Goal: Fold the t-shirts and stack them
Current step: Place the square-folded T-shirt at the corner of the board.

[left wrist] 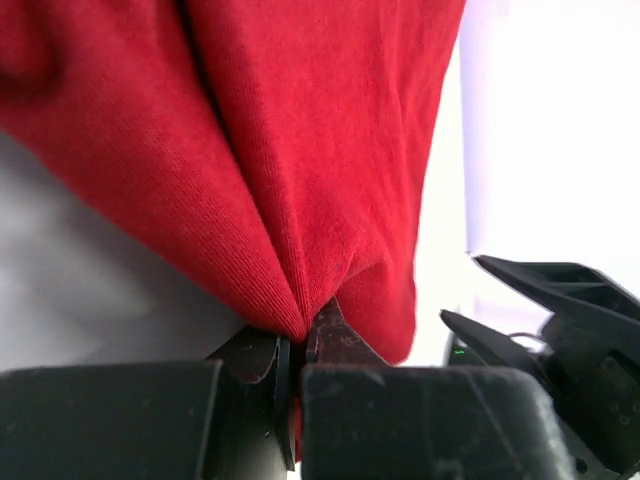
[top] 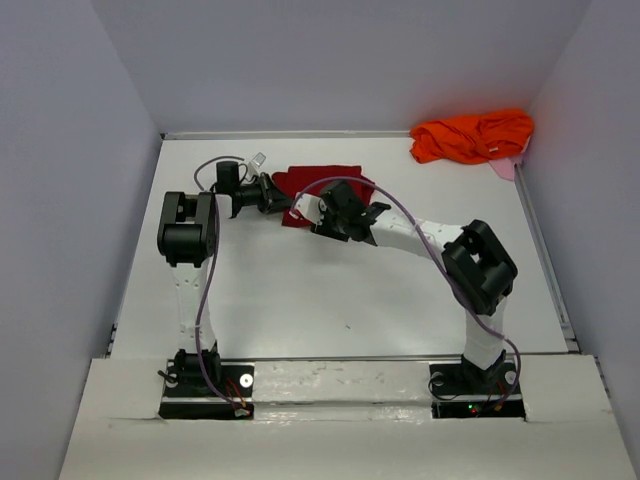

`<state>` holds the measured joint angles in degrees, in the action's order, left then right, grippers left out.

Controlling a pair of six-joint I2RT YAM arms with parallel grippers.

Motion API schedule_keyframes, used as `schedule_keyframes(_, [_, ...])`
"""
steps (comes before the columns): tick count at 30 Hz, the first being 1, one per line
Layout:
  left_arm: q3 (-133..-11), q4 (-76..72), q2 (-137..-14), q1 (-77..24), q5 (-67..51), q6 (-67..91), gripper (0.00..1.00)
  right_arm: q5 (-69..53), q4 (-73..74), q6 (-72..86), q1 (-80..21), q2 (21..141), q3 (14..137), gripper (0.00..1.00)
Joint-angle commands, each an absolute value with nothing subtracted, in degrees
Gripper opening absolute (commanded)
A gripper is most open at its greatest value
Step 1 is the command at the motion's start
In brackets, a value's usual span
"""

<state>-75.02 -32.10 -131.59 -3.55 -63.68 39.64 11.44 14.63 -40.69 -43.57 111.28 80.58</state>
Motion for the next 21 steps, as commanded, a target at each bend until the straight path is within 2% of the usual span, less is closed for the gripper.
schedule_keyframes(1, [-85.31, -7.84, -130.33, -1.50, -61.96, 20.34, 0.00, 10.02, 18.10, -38.06, -43.86, 106.09, 79.19, 0.56])
schedule_keyframes(6, [-93.50, 4.38, -133.24, 2.37, -62.48, 14.42, 0.00, 11.07, 18.63, -38.32, -43.86, 101.52, 72.69, 0.59])
schedule_keyframes(10, [-110.61, 22.20, -139.47, 4.30, -58.11, 1.87, 0.00, 11.16, 18.54, -37.44, -43.86, 100.37, 70.67, 0.59])
schedule_keyframes(12, [-120.20, 28.45, -143.86, 5.53, -57.40, 0.36, 0.00, 11.34, 18.54, -37.88, -43.86, 100.46, 70.31, 0.59])
schedule_keyframes(14, [-128.30, 32.41, -147.30, 6.41, -56.34, -1.32, 0.00, 11.69, 18.54, -37.97, -43.86, 100.90, 70.57, 0.59])
schedule_keyframes(21, [-136.66, 34.53, -150.55, 10.81, -50.56, -5.35, 0.00, 11.16, 18.54, -37.62, -43.86, 102.39, 71.37, 0.59])
